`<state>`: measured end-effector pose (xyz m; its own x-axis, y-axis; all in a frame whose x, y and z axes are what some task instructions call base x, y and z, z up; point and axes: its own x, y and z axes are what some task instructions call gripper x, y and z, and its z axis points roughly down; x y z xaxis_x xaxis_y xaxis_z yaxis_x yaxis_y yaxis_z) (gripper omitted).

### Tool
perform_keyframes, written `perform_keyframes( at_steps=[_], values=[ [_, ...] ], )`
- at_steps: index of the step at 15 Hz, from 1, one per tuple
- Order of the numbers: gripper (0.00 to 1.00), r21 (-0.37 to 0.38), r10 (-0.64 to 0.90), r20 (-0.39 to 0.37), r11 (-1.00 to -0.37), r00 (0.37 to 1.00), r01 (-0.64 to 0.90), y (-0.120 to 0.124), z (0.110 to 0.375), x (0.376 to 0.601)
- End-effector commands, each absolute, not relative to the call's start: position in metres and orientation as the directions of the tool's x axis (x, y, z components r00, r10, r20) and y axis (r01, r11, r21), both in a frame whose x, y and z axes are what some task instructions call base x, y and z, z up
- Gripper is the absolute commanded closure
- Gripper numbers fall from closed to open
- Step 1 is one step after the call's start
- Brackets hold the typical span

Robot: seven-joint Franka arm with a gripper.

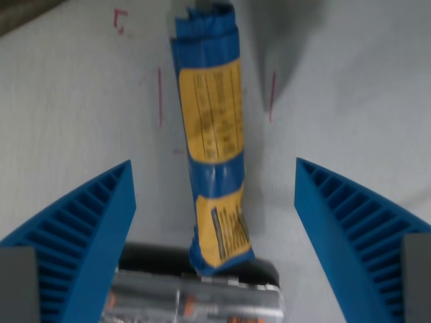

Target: Move above the blue bag

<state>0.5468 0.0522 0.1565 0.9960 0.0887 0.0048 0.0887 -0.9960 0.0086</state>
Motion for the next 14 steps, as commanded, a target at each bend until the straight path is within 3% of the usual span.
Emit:
perform_keyframes(
  at_steps=[1,14],
  values=[
    [0.00,0.112,0.082,-0.009,-0.990,0.997,0.083,0.057,0.151,0.557],
    [0.00,0.119,0.076,-0.006,-0.990,0.997,0.076,0.060,0.140,0.564]
  ],
)
